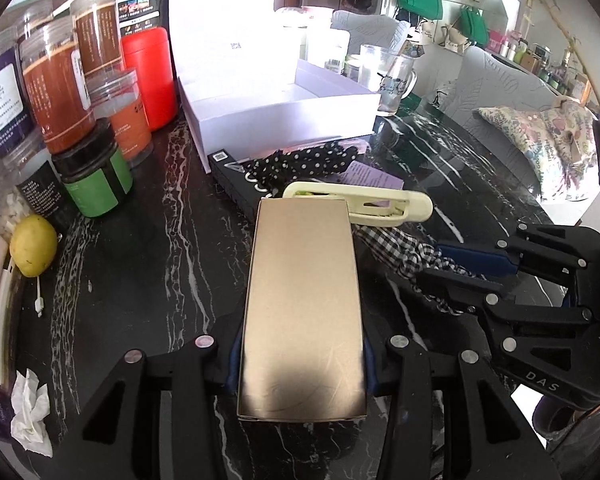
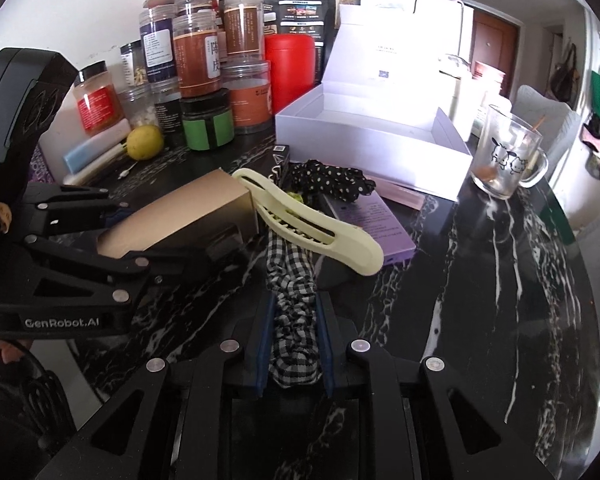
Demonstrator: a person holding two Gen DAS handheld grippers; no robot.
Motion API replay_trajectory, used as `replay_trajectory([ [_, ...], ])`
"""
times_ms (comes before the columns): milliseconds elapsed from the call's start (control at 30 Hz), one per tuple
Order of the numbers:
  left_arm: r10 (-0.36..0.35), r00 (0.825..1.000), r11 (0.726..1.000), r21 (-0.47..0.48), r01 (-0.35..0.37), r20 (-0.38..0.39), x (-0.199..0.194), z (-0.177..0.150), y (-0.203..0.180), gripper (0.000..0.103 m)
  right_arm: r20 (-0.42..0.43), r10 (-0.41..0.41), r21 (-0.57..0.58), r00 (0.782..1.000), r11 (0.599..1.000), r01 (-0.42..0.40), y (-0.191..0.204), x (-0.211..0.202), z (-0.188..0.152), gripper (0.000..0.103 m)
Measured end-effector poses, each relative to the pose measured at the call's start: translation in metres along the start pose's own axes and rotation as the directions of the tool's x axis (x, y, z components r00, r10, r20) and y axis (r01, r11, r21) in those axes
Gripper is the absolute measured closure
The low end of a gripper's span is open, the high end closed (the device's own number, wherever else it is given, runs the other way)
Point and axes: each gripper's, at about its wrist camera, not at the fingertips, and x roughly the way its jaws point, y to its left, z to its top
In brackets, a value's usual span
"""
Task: Organize rigid objects
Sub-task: 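Lift the gold box with the left tool while the right tool grasps the gingham scrunchie, then carry the gold box and gingham scrunchie with both tools into the white box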
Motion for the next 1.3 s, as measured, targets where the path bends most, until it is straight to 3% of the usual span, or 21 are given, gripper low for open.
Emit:
replay_trajectory([
  [667, 0.022, 1.0, 0.999, 0.035, -0.023, 0.015, -0.016, 0.033, -0.014, 0.059, 0.04, 0.002, 0.007, 0.999, 1.0, -0.002, -0.017, -0.027, 0.018, 0.083],
  [1300, 0.018, 1.0, 0.999, 0.052, -0.017, -0.017, -0.002, 0.101, -0.015, 0.059, 0.059, 0.002, 0.052, 0.998, 0.999, -0.005, -0.056, -0.027, 0.069, 0.083],
])
